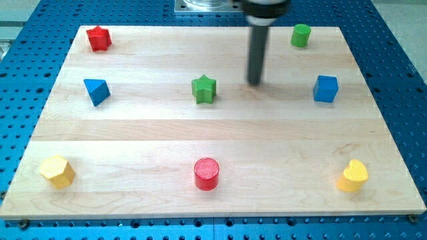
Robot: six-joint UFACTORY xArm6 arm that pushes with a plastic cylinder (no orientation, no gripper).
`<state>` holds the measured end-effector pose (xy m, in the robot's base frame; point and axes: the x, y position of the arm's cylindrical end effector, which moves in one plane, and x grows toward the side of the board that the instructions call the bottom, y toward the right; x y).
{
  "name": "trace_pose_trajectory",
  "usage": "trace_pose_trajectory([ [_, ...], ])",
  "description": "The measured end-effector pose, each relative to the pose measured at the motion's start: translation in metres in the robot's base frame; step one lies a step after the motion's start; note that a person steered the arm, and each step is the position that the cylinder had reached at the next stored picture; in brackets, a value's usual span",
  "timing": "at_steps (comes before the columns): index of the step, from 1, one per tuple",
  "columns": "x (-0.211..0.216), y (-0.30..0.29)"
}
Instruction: Place the green circle horizontally to the blue cube
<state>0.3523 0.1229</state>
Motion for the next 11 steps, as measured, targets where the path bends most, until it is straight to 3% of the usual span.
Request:
trace_pose_trajectory([
  [1,-0.023,0.102],
  [2,0.026,0.135],
  [3,0.065,0.126],
  [4,0.068,0.081],
  [5,0.068,0.101],
  [6,0.045,0.131],
  [8,0.005,0.107],
  [9,0.005,0.07],
  [11,-0.006,0.077],
])
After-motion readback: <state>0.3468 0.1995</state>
